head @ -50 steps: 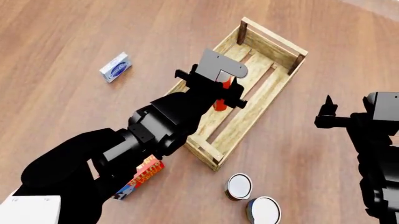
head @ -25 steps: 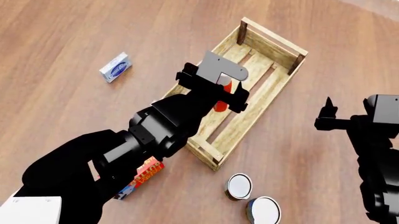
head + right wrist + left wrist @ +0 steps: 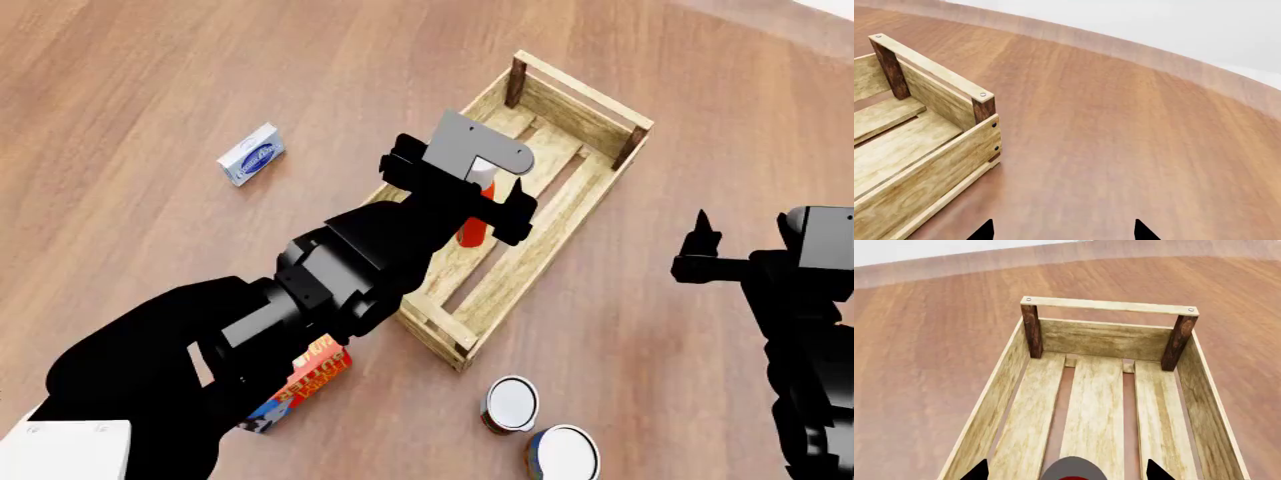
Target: Pick up the ketchup, and put it in the wooden tray.
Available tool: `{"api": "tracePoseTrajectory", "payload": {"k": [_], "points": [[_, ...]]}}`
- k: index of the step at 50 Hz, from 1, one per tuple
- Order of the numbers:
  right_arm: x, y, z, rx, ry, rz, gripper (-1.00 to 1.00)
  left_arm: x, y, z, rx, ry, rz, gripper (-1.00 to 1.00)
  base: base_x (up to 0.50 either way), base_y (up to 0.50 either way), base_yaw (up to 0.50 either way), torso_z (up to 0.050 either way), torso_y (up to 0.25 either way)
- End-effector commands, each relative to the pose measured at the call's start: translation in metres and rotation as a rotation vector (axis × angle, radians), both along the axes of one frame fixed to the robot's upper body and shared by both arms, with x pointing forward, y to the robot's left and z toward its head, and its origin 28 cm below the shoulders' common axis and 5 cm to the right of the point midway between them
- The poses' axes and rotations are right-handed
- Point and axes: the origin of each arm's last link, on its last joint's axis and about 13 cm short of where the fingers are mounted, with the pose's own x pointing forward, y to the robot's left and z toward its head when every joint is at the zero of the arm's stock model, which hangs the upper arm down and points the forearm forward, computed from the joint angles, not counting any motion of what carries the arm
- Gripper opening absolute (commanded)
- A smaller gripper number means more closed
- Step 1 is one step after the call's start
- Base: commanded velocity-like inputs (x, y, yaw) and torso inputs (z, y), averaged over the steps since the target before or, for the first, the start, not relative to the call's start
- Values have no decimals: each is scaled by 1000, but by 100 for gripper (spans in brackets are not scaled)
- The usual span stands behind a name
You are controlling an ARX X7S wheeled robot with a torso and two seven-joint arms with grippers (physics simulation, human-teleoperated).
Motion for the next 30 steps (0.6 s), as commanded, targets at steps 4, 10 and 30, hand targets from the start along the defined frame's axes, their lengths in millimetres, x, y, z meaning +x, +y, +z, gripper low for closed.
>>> {"api": "tracePoseTrajectory", "payload": {"k": [4,10,30], "points": [[-10,6,6,-3,-8,2,100,-1,-1,3,1,7,-17,100,0,0,0,-12,153],[-15,8,9,-4,-13,4,100,-1,-2,4,4,8,-21,100,0,0,0,-12,154],[-27,17,25,-9,-26,8,100,1,-6,33,-99,5,-65,100,0,0,0,-12,144]]}}
